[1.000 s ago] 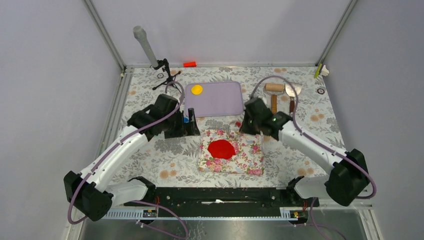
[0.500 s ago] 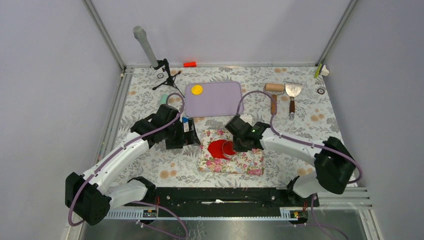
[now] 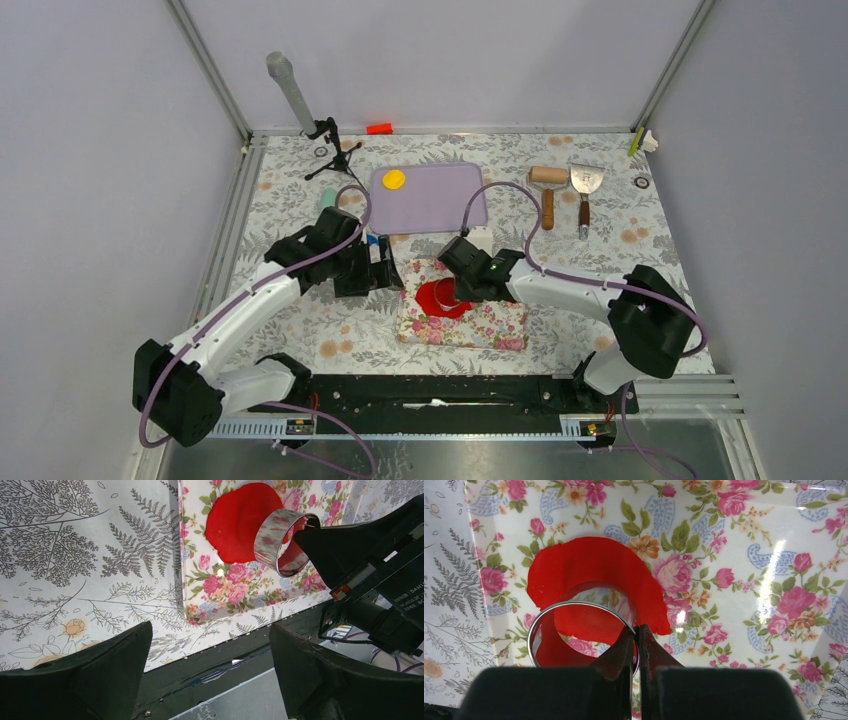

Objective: Roll out the dumpling wrappers from the dough
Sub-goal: Place the dumpling mold on the dumpling wrapper.

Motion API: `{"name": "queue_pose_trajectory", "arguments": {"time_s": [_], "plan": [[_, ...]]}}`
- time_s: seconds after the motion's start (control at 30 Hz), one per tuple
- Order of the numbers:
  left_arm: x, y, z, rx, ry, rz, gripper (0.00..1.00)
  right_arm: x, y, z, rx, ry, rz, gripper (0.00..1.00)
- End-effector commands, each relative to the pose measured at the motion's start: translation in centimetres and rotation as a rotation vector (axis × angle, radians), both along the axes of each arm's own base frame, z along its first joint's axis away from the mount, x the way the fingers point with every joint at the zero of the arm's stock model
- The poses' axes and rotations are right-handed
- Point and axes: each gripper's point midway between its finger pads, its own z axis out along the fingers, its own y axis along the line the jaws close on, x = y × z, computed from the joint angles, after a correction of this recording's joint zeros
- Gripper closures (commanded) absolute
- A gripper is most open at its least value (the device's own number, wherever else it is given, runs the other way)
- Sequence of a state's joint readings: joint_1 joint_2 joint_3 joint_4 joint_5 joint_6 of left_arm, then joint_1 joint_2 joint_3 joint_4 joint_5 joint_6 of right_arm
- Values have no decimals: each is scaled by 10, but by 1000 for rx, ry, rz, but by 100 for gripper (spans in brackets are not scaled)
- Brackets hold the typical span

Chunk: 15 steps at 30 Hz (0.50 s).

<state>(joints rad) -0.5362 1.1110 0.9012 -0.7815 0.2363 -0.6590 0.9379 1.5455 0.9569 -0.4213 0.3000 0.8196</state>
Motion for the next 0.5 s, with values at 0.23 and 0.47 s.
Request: {"name": "queue_pose_trajectory", "arguments": {"time_s": [0.23,0.47], "plan": [[20,-14,17,-38,-51,-24,5,9,9,-13,-25,-9,-15,100],[22,-14,16,-34,-48,-25,5,9,10,-17,-37,-1,-9,100]]}}
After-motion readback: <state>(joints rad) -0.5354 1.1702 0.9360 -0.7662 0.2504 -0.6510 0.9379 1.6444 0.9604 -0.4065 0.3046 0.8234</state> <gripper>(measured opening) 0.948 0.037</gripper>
